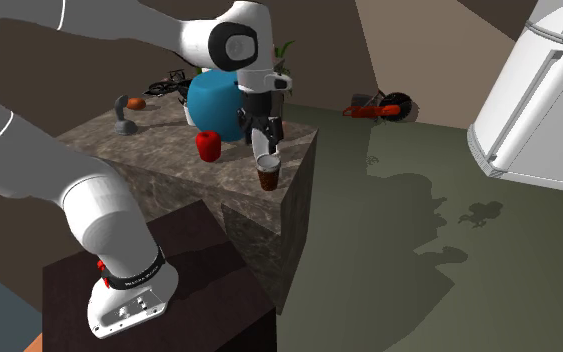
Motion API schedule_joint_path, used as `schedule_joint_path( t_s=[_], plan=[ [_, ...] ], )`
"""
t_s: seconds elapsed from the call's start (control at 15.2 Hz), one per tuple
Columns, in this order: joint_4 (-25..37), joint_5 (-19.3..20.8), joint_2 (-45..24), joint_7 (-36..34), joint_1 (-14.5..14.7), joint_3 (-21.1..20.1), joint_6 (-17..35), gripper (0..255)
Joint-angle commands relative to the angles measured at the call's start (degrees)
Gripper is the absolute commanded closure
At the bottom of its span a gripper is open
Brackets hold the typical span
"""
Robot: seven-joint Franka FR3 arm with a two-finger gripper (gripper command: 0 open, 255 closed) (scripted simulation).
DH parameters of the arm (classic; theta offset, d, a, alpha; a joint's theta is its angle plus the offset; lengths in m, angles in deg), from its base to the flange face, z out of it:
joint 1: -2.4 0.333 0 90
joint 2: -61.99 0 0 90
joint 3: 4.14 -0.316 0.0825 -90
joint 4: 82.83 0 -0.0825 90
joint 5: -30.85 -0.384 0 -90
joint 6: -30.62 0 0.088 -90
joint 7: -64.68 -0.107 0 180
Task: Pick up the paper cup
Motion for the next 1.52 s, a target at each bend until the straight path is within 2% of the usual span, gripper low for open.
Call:
schedule_joint_path(
  t_s=[0.0, 0.46, 0.92, 1.45],
  plan=[
    [0.9, 0.3, -3.6, 1.8, 0.9, -0.3, 3.7, 0],
    [4.4, 1.4, -16.1, 6.9, 4.0, -2.4, 15.1, 0],
    [9.9, 4.1, -28.5, 10.8, 6.7, -5.0, 24.1, 0],
    [8.4, 5.8, -32.6, 9.2, 6.7, -4.7, 29.6, 0]
  ],
)
